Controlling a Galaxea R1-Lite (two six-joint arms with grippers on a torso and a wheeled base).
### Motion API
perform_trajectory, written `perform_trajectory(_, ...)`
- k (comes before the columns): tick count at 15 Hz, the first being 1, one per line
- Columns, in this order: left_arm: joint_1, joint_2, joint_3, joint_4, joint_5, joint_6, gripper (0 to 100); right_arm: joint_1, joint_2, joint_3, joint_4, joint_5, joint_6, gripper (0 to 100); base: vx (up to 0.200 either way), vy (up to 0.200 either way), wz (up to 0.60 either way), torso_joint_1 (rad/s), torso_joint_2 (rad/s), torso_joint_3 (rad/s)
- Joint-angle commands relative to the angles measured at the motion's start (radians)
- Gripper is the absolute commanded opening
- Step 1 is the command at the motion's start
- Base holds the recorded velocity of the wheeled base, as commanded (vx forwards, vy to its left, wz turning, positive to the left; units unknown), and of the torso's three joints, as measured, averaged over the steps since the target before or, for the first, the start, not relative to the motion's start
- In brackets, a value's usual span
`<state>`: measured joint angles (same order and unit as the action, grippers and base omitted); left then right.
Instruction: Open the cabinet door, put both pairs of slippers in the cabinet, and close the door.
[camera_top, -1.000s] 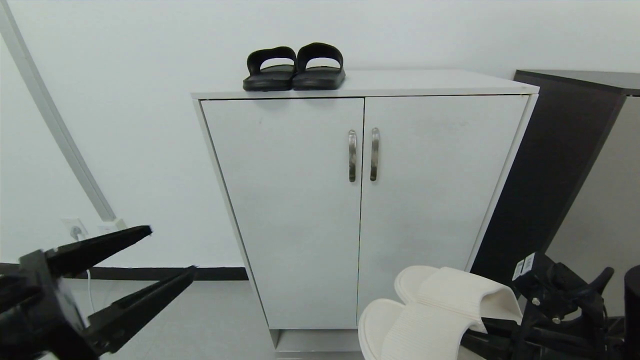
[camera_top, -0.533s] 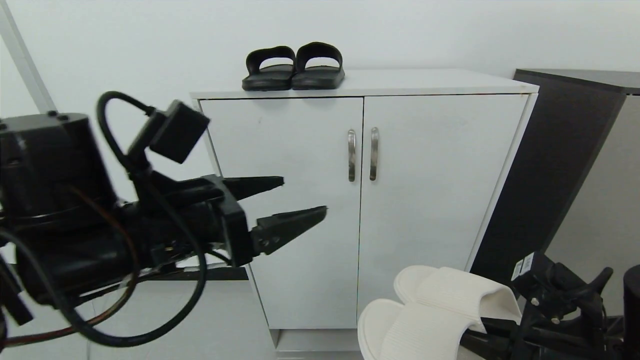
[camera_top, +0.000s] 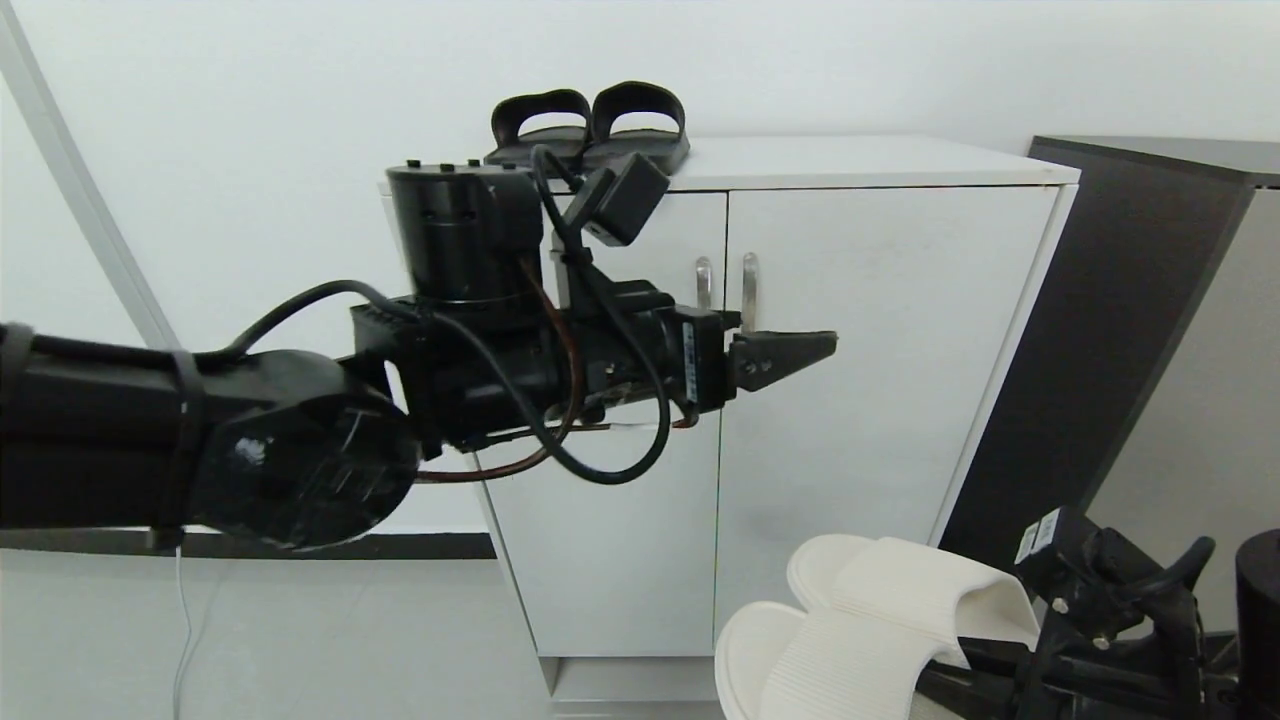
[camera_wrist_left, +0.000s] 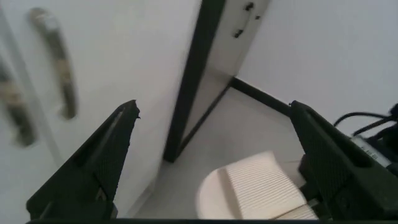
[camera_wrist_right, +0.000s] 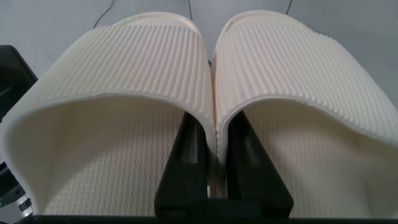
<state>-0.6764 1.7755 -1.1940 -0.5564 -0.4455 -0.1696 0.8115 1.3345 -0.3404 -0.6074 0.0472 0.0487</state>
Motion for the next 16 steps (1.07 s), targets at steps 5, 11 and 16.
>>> perform_trajectory(5,0.041,0.179,-0.231,0.078,-0.13,-0.146,100,0.0,-0.008,0.001,0.0,-0.003,0.0,0,0.0,0.0,0.0,0.0,0.0,0.0)
perform_trajectory(11,0.09,0.196,-0.246,0.075,-0.121,-0.182,100,0.0,-0.005,0.003,0.0,-0.001,0.0,0,0.0,0.0,0.0,0.0,0.0,0.0)
perform_trajectory(16,0.09,0.226,-0.286,0.07,-0.009,-0.162,100,-0.002,-0.005,0.004,0.0,0.0,0.0,0,0.0,0.0,0.0,0.0,0.0,0.0)
